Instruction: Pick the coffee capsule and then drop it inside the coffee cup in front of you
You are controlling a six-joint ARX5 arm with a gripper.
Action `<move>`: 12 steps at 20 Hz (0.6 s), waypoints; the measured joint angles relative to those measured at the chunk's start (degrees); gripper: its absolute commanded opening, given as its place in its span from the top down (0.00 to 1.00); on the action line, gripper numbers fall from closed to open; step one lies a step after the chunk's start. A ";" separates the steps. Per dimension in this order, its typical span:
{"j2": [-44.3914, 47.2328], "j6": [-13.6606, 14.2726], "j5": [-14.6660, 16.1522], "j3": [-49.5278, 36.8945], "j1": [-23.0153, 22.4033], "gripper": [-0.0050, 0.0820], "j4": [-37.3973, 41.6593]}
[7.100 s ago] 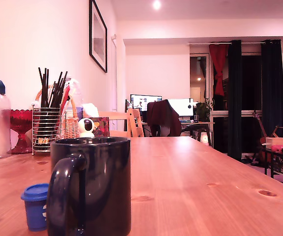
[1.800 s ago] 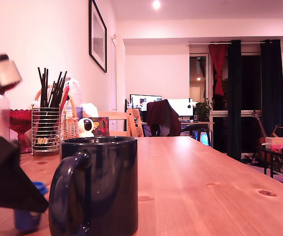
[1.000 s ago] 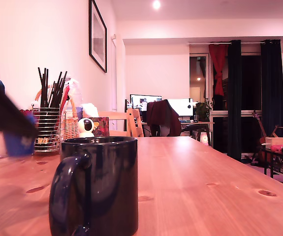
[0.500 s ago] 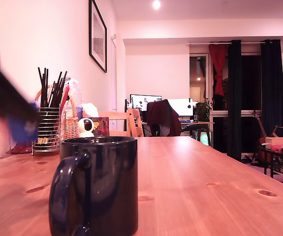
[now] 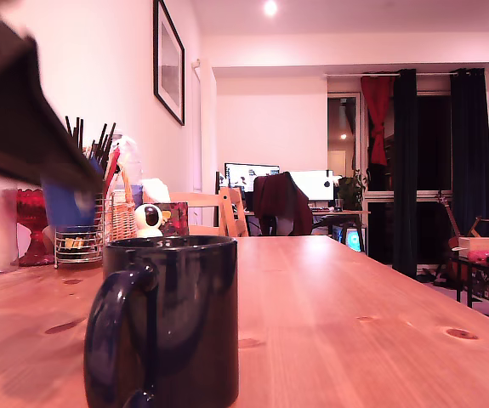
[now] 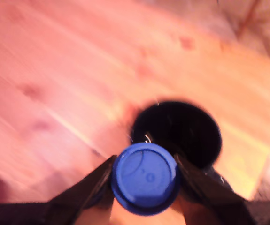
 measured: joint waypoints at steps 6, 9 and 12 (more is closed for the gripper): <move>3.15 -0.37 1.07 8.68 -1.62 0.67 -2.36; 3.58 -0.37 1.90 10.51 -1.73 0.67 -5.03; 6.38 -0.37 3.50 11.19 -2.27 0.67 -5.33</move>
